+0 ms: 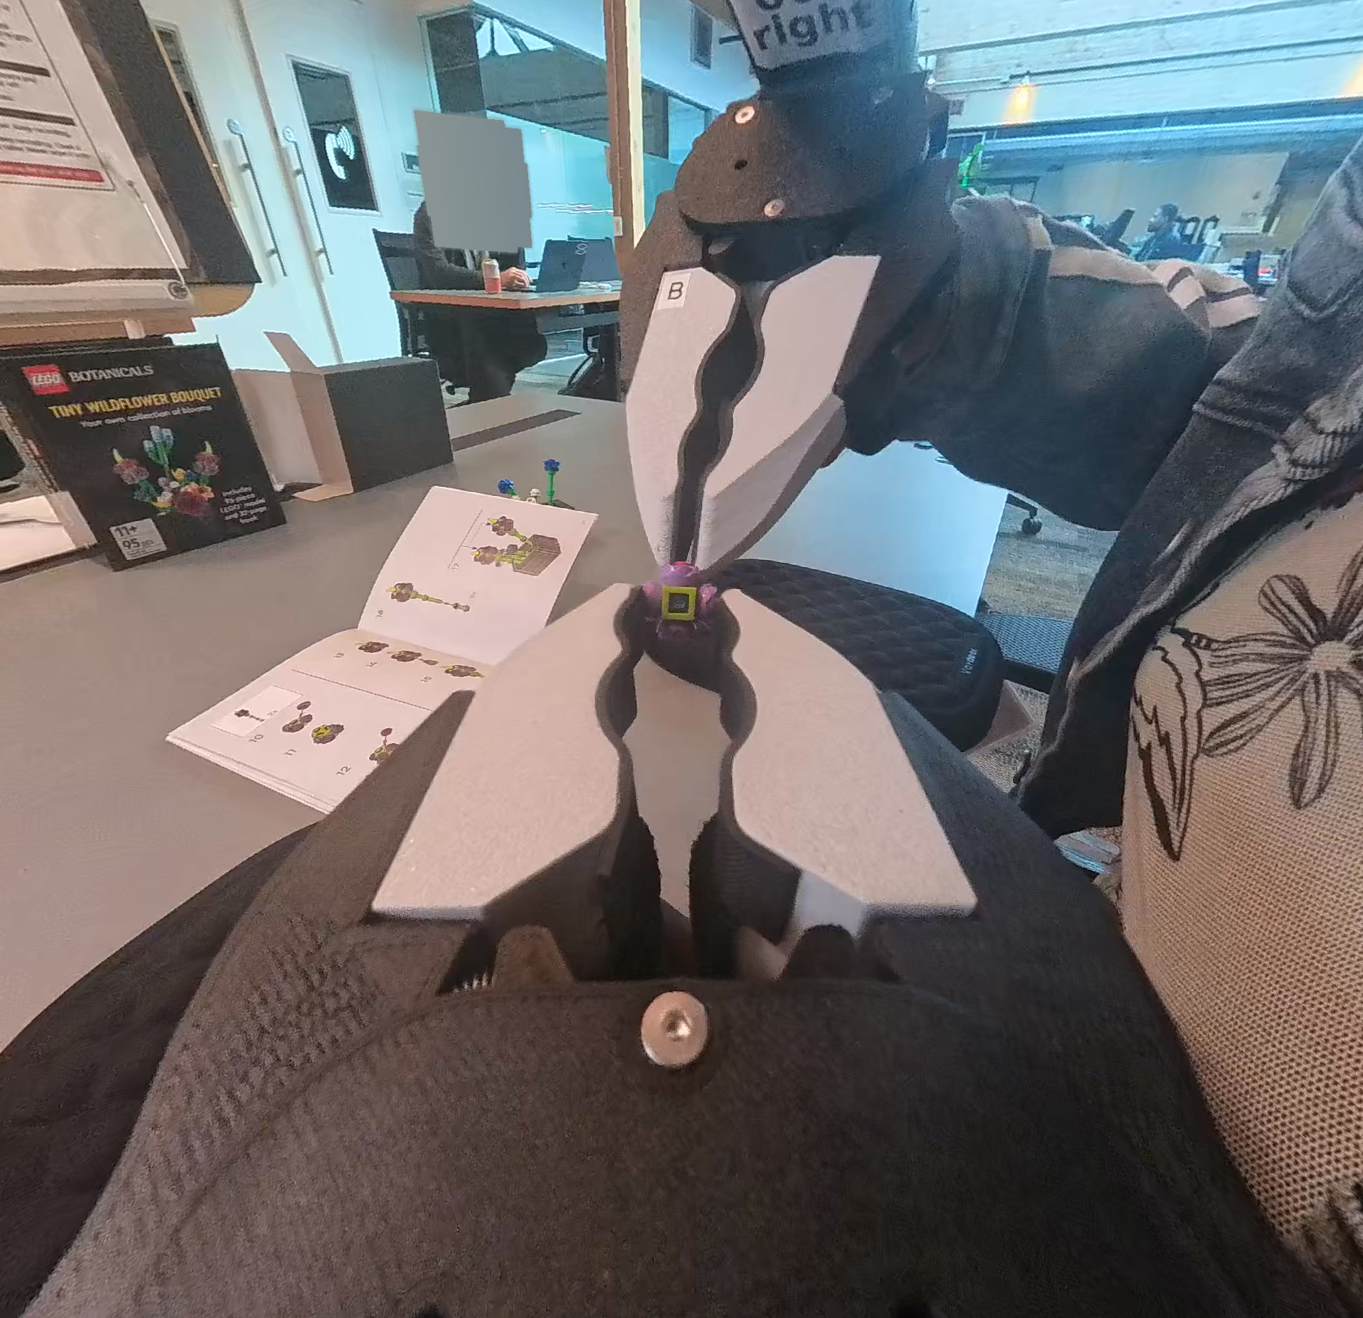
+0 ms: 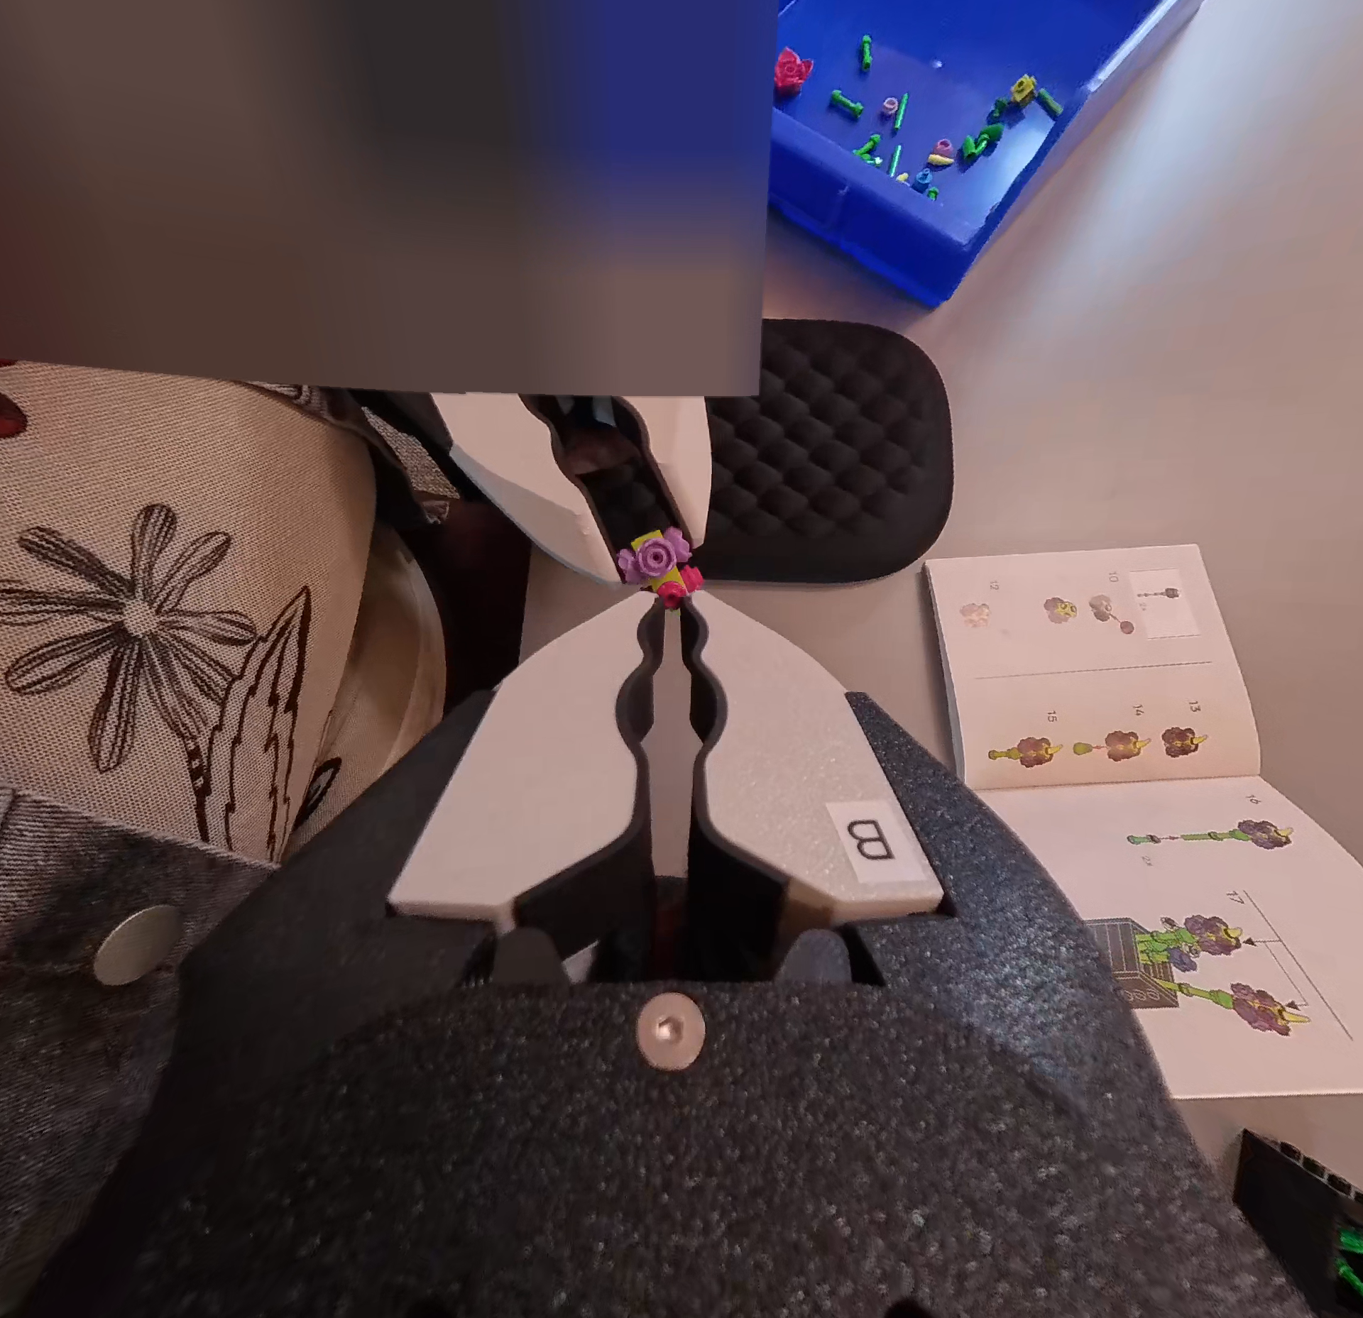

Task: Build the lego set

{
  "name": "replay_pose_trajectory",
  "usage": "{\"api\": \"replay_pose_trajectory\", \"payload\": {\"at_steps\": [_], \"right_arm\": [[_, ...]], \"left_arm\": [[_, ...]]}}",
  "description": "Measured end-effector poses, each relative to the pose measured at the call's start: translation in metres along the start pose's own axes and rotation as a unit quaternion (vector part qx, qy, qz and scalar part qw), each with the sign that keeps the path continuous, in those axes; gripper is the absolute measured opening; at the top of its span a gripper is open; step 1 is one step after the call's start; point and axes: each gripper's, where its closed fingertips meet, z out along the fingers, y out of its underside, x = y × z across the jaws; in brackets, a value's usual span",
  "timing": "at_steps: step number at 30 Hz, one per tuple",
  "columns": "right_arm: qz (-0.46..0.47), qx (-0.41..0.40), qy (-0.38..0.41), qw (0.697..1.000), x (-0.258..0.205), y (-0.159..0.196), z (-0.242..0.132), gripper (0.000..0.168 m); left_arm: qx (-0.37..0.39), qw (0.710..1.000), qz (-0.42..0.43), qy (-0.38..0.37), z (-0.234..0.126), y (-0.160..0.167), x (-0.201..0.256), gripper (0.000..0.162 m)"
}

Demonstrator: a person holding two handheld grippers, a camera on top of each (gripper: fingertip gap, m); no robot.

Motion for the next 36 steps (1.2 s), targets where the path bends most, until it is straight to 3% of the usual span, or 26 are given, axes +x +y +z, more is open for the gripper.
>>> {"api": "replay_pose_trajectory", "payload": {"at_steps": [12,36], "right_arm": [[-0.024,-0.040,-0.011,0.999,-0.008,0.009,0.000,0.004],[-0.022,-0.003,0.001,1.000,-0.006,-0.009,-0.003,0.004]], "left_arm": [[-0.022,0.999,0.024,0.027,0.003,0.004,0.009,0.016],[0.026,0.999,-0.018,0.019,-0.005,-0.007,0.000,0.017]]}}
